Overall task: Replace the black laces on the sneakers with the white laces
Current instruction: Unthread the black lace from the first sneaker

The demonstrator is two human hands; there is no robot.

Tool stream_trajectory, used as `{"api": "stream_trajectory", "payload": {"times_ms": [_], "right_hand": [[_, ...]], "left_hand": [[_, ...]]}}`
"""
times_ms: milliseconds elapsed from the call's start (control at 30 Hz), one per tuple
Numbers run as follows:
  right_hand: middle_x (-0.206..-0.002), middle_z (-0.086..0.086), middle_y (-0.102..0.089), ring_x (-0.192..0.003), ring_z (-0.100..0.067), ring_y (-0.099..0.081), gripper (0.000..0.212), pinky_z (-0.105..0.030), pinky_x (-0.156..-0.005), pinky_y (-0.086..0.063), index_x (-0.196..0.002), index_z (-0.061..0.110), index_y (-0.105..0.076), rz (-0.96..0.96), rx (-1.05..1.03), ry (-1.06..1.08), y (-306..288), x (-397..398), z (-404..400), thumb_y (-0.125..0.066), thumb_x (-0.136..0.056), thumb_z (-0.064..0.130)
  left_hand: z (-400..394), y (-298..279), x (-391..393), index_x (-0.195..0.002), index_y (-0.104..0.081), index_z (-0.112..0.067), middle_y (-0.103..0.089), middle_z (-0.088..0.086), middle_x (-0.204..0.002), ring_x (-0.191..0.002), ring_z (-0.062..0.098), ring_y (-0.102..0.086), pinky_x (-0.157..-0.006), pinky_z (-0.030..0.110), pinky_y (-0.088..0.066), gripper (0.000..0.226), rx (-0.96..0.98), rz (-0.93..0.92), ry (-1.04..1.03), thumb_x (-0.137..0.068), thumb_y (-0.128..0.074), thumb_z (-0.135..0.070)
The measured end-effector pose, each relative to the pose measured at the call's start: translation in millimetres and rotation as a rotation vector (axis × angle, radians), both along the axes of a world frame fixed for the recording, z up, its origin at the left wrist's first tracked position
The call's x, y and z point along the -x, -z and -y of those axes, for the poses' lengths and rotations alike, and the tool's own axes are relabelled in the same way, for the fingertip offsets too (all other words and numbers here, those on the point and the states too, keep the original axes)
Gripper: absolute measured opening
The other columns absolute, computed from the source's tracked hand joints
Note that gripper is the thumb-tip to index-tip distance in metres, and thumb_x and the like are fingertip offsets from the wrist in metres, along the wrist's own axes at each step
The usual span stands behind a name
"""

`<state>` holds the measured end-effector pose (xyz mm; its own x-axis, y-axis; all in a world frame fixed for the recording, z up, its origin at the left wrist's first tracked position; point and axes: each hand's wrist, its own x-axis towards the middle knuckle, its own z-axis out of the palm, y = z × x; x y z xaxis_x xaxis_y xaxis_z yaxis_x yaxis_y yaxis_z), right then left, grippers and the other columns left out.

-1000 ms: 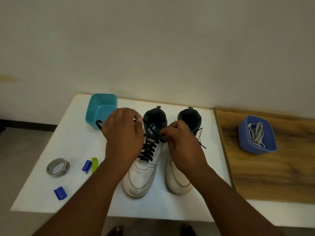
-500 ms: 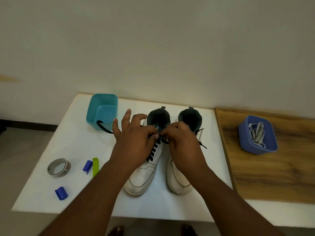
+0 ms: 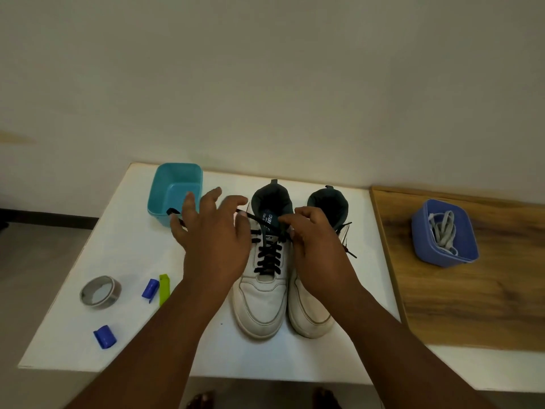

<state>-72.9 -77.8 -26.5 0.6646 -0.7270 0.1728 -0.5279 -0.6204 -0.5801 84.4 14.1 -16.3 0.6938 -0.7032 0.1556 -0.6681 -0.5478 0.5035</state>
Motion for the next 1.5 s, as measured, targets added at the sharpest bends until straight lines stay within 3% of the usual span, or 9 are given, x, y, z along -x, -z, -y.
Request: {"api": "stream_trajectory", "payload": {"times_ms": [167,333,433,567,733,1033,1167,1267,1500], "right_hand": [[-0.128,0.0,-0.054,-0.103,0.003,-0.046,0.036,-0.002,-0.088,-0.035,-0.131,0.019,-0.064,0.031,0.017,-0.029,0.2,0.2,-0.3,-0.052,-0.1,0.006],[-0.129,0.001,-0.054,-0.104,0.002,-0.047,0.035,-0.002,-0.088,-0.035,-0.13,0.02,-0.063,0.031,0.016,-0.04,-0.1,2.0,0.8,-0.052,-0.099,0.007],[-0.13,0.003,-0.053,-0.102,0.005,-0.045,0.038,0.0,-0.086,-0.034,-0.132,0.022,-0.061,0.015,-0.001,-0.038,-0.8,1.7,0.0,-0.052,-0.099,0.007],[-0.131,0.005,-0.051,-0.101,0.002,-0.049,0.037,-0.002,-0.084,-0.036,-0.131,0.023,-0.06,0.01,-0.028,-0.032,-1.1,2.1,-0.8,-0.052,-0.098,0.007],[-0.13,0.005,-0.052,-0.097,0.001,-0.049,0.035,0.0,-0.079,-0.037,-0.13,0.022,-0.06,0.003,-0.026,-0.014,-1.9,2.3,-1.1,-0.052,-0.099,0.008],[-0.146,0.006,-0.042,-0.108,0.008,-0.041,0.032,-0.004,-0.087,-0.039,-0.135,0.027,-0.061,0.037,-0.107,0.002,-4.7,0.0,-4.3,-0.051,-0.104,0.031],[-0.157,0.005,-0.032,-0.127,-0.007,-0.045,0.035,-0.019,-0.098,-0.041,-0.134,0.033,-0.061,-0.023,-0.062,-0.036,1.2,-1.9,-6.1,-0.062,-0.1,0.039],[-0.157,0.001,-0.033,-0.141,-0.018,-0.036,0.029,-0.029,-0.105,-0.039,-0.129,0.031,-0.064,-0.027,-0.032,-0.013,5.3,-4.7,-6.4,-0.062,-0.1,0.034],[-0.149,0.0,-0.042,-0.133,-0.019,-0.047,0.009,-0.033,-0.101,-0.049,-0.103,0.023,-0.065,0.067,-0.026,0.002,6.6,-8.4,-6.7,-0.058,-0.101,0.019]], "left_hand": [[3.5,9.3,7.2,-0.127,-0.059,-0.052,-0.022,-0.001,-0.165,-0.154,0.03,0.002,-0.12,0.062,0.003,0.03,-0.128,0.03,0.165,-0.098,-0.051,-0.053],[6.2,0.5,7.3,-0.101,-0.068,-0.043,-0.049,-0.008,-0.146,-0.151,0.027,-0.019,-0.119,0.06,-0.007,0.009,0.022,-0.011,0.128,-0.094,-0.064,-0.043],[3.9,-2.2,2.4,-0.098,-0.061,-0.041,-0.063,-0.008,-0.124,-0.131,0.024,-0.048,-0.111,0.06,-0.033,0.006,0.145,-0.027,0.069,-0.096,-0.06,-0.035],[0.2,-10.4,2.6,-0.104,-0.06,-0.025,-0.063,-0.009,-0.1,-0.097,0.012,-0.057,-0.089,0.044,-0.051,0.008,0.383,-0.113,-0.046,-0.099,-0.055,-0.026],[-2.2,-29.5,7.2,-0.103,-0.049,-0.016,-0.058,-0.009,-0.092,-0.083,-0.006,-0.055,-0.07,0.006,-0.041,0.008,0.654,-0.26,-0.177,-0.105,-0.042,-0.017],[-10.5,-34.3,6.6,-0.058,-0.039,-0.017,-0.041,0.004,-0.053,-0.052,0.016,-0.041,-0.052,0.033,-0.036,0.051,0.337,-0.308,-0.099,-0.103,-0.043,-0.039],[-11.4,-25.8,-0.8,-0.058,-0.041,-0.013,-0.041,0.005,-0.056,-0.054,0.018,-0.041,-0.053,0.032,-0.033,0.044,-0.094,-0.32,-0.015,-0.095,-0.05,-0.034],[-15.7,-21.5,5.4,-0.082,-0.058,-0.028,-0.058,-0.006,-0.086,-0.088,0.018,-0.054,-0.074,0.034,-0.038,0.019,-0.305,-0.126,0.031,-0.09,-0.06,-0.045],[-5.0,-21.0,13.9,-0.139,-0.043,-0.05,-0.051,-0.009,-0.135,-0.131,0.021,-0.036,-0.103,0.045,-0.026,0.058,-0.241,0.026,0.157,-0.085,-0.06,-0.065]]}}
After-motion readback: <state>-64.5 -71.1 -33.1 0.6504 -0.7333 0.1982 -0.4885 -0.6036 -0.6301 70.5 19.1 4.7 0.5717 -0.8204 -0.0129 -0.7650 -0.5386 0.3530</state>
